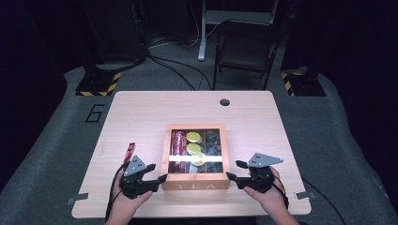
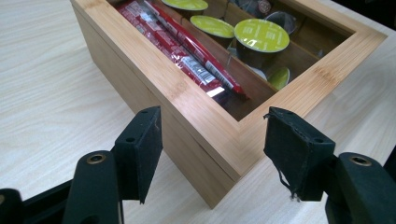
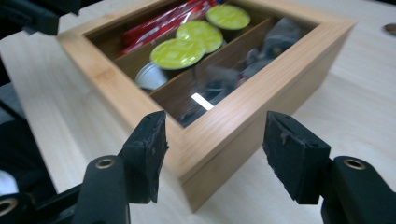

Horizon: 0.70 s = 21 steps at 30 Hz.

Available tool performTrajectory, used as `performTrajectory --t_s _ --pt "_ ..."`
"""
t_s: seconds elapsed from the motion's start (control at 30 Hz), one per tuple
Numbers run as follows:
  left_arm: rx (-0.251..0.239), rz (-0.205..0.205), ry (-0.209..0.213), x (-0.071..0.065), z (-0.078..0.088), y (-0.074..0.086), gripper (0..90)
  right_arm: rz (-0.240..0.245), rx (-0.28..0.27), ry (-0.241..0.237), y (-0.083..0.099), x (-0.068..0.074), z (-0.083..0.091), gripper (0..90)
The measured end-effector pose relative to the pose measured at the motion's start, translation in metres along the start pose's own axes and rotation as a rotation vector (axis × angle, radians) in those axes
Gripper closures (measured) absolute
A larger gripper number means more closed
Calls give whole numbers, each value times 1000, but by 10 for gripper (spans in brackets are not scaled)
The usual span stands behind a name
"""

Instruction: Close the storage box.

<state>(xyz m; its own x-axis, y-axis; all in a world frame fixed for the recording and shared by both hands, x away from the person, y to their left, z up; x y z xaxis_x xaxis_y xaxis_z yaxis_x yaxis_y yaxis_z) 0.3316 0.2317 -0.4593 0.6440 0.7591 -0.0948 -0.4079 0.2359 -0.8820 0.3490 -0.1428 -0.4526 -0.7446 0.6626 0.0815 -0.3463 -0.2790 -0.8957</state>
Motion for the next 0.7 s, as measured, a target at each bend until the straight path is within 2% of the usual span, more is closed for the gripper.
performTrajectory --t_s 0.07,0.13,0.23,0.37,0.6,0.7 --pt "-7 -1 -9 3 2 -2 371 -2 -20 23 -4 -6 4 391" --pt "-17 18 -22 7 3 -3 372 -18 -29 49 -4 -12 6 392" --pt "-22 28 -49 14 5 -4 376 -30 -25 76 -2 -19 8 393" --pt "-35 58 -80 25 5 -4 378 -35 -9 103 3 -28 6 395" --pt "-31 80 -116 43 6 0 377 -29 30 141 10 -37 0 395" --pt "-27 83 -132 50 4 2 376 -43 43 154 15 -42 -2 396"
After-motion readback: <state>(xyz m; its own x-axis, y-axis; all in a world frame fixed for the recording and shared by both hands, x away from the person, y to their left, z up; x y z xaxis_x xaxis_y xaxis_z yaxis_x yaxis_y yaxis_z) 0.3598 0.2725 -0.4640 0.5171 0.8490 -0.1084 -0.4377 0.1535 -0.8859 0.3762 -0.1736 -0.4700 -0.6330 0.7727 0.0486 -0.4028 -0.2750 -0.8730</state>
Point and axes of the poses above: each handheld gripper's, and its own axes: z roughly backward along the jaws, y roughly out of its underside, x roughly to its left, the point moved 2 cm from there along -z, roughly forward along the jaws, and after that the axes turned 7 degrees about -x, right-handed, at the moved point
